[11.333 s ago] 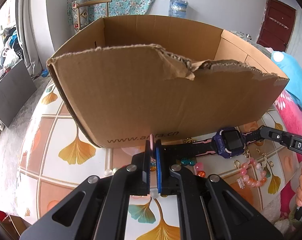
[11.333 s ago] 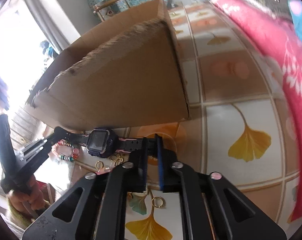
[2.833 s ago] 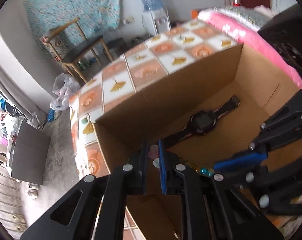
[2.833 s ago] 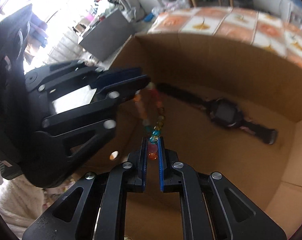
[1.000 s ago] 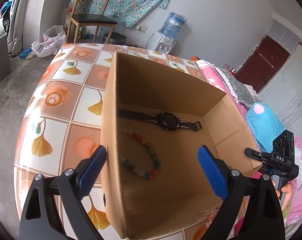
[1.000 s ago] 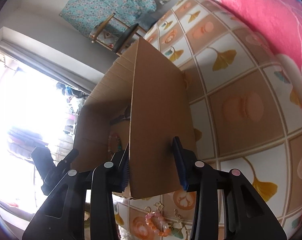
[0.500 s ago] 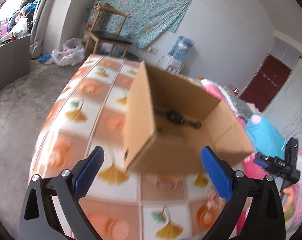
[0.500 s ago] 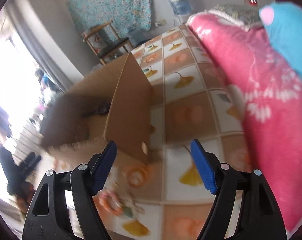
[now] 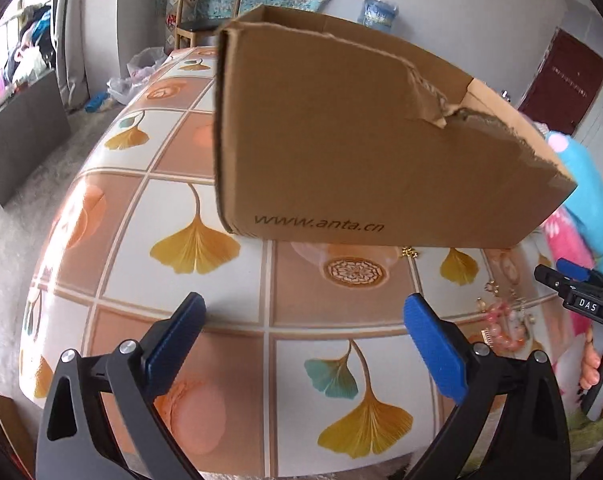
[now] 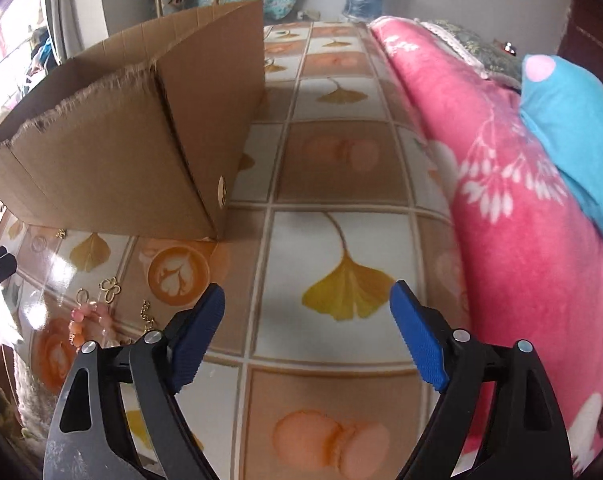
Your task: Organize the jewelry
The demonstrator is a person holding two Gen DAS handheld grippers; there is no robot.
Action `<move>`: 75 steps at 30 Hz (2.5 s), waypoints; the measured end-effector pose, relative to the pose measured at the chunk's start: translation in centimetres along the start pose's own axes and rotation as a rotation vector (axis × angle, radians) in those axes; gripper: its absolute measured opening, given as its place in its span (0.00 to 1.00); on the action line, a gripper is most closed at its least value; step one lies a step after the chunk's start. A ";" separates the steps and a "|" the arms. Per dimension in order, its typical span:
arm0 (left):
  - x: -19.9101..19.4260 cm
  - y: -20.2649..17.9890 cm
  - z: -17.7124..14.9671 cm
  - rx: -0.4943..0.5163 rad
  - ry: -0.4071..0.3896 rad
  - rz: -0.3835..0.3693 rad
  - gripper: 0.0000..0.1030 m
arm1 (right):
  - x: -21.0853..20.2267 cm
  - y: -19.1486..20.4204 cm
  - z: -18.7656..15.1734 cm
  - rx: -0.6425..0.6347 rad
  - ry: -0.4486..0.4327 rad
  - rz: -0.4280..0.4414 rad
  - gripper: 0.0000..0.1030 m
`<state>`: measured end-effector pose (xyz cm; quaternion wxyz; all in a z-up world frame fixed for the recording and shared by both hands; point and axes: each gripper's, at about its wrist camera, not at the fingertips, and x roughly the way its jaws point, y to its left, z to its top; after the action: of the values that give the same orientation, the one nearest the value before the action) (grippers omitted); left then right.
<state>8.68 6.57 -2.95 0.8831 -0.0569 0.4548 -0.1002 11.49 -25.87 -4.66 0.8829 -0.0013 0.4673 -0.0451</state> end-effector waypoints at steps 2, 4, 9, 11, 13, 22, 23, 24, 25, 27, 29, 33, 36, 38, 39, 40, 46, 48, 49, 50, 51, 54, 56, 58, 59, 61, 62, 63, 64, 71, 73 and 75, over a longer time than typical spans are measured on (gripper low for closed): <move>0.1 -0.2 -0.1 0.019 -0.007 0.017 0.95 | 0.5 0.0 -0.1 0.005 0.009 -0.005 0.79; 0.1 -0.5 -0.4 0.040 -0.014 0.036 0.95 | 0.8 0.0 -0.1 0.009 -0.003 -0.007 0.84; 1.0 -2.3 -0.9 0.183 0.007 0.118 0.95 | 1.0 0.3 0.0 0.012 -0.025 0.002 0.92; 1.0 -2.4 -0.8 0.184 0.015 0.112 0.95 | 1.1 0.2 0.1 0.026 -0.023 0.012 0.92; 1.0 -2.6 -0.9 0.179 0.010 0.117 0.95 | 1.1 0.2 0.1 0.030 -0.028 0.015 0.92; 1.0 -3.0 -1.0 0.172 -0.004 0.128 0.95 | 1.2 0.0 -0.1 0.026 -0.050 0.034 0.92; 1.0 -3.0 -1.0 0.172 -0.008 0.128 0.95 | 1.1 0.0 -0.2 0.029 -0.050 0.035 0.92; 0.9 -2.8 -0.9 0.169 -0.008 0.129 0.95 | 1.1 0.1 -0.2 0.026 -0.051 0.033 0.92; 0.9 -2.7 -0.9 0.165 -0.009 0.132 0.95 | 1.1 0.1 -0.2 0.025 -0.054 0.035 0.92; 0.9 -2.7 -1.1 0.156 -0.008 0.138 0.95 | 1.1 0.0 -0.4 0.026 -0.065 0.038 0.92; 0.9 -2.8 -1.2 0.152 -0.006 0.141 0.95 | 1.0 0.0 -0.5 0.022 -0.071 0.041 0.92; 0.9 -2.9 -1.0 0.155 -0.010 0.139 0.95 | 0.9 -0.1 -0.7 0.002 -0.076 0.051 0.92; 0.9 -2.8 -1.1 0.156 -0.015 0.138 0.95 | 0.8 0.0 -0.9 -0.017 -0.090 0.060 0.92; 0.9 -2.8 -1.2 0.155 -0.015 0.137 0.95 | 0.4 -0.1 -1.0 -0.034 -0.106 0.073 0.92; 0.9 -2.9 -1.2 0.156 -0.014 0.137 0.95 | -0.1 -0.3 -1.1 -0.036 -0.130 0.095 0.92; 0.8 -2.9 -1.1 0.156 -0.013 0.137 0.95 | -0.7 -0.6 -1.2 -0.027 -0.156 0.115 0.92; 0.9 -2.8 -1.2 0.156 -0.014 0.137 0.95 | -3.5 -1.7 -2.1 -0.025 -0.202 0.221 0.92; 0.9 -2.8 -1.2 0.156 -0.015 0.136 0.95 | -3.8 -1.5 -2.8 -0.047 -0.186 0.286 0.89; 0.9 -2.7 -1.2 0.158 -0.016 0.135 0.95 | -3.9 -1.2 -3.2 -0.062 -0.173 0.317 0.86; 0.9 -2.8 -1.2 0.160 -0.017 0.134 0.95 | -3.9 -0.8 -3.4 -0.073 -0.164 0.327 0.77; 0.9 -2.7 -1.2 0.160 -0.017 0.134 0.95 | -3.9 -0.4 -3.6 -0.086 -0.147 0.339 0.73; 1.0 -2.7 -1.1 0.162 -0.015 0.134 0.96 | -3.4 0.5 -4.1 -0.102 -0.109 0.372 0.56; 1.0 -2.8 -1.0 0.163 -0.014 0.133 0.96 | -3.1 1.2 -4.3 -0.126 -0.095 0.389 0.45; 1.1 -2.8 -1.0 0.163 -0.015 0.133 0.96 | -3.2 1.8 -4.7 -0.140 -0.088 0.405 0.41; 1.1 -2.8 -1.0 0.163 -0.015 0.133 0.96 | -3.2 2.0 -4.8 -0.145 -0.089 0.407 0.40; 1.1 -2.8 -1.0 0.162 -0.017 0.134 0.96 | -3.0 2.3 -4.8 -0.158 -0.086 0.405 0.35; 1.1 -2.8 -0.9 0.160 -0.018 0.135 0.96 | -3.2 2.5 -4.8 -0.173 -0.094 0.396 0.33; 1.2 -2.9 -0.9 0.159 -0.019 0.136 0.96 | -3.1 2.5 -4.8 -0.179 -0.095 0.395 0.33; 1.2 -2.9 -0.8 0.158 -0.020 0.137 0.96 | -3.1 2.8 -4.8 -0.189 -0.096 0.396 0.29; 0.8 -3.5 -0.7 0.176 -0.025 0.132 0.95 | -3.4 3.5 -5.8 -0.268 -0.135 0.330 0.17; -0.2 -4.4 -0.9 0.194 -0.056 0.093 0.95 | -3.6 3.5 -6.1 -0.278 -0.140 0.327 0.12; -1.3 -5.8 -1.0 0.225 -0.088 0.030 0.95 | -3.6 3.4 -6.1 -0.279 -0.142 0.331 0.11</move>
<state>6.45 1.24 -1.41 0.9044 0.0449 0.4022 -0.1350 4.70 -21.94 -5.33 0.9002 -0.0499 0.3997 0.1654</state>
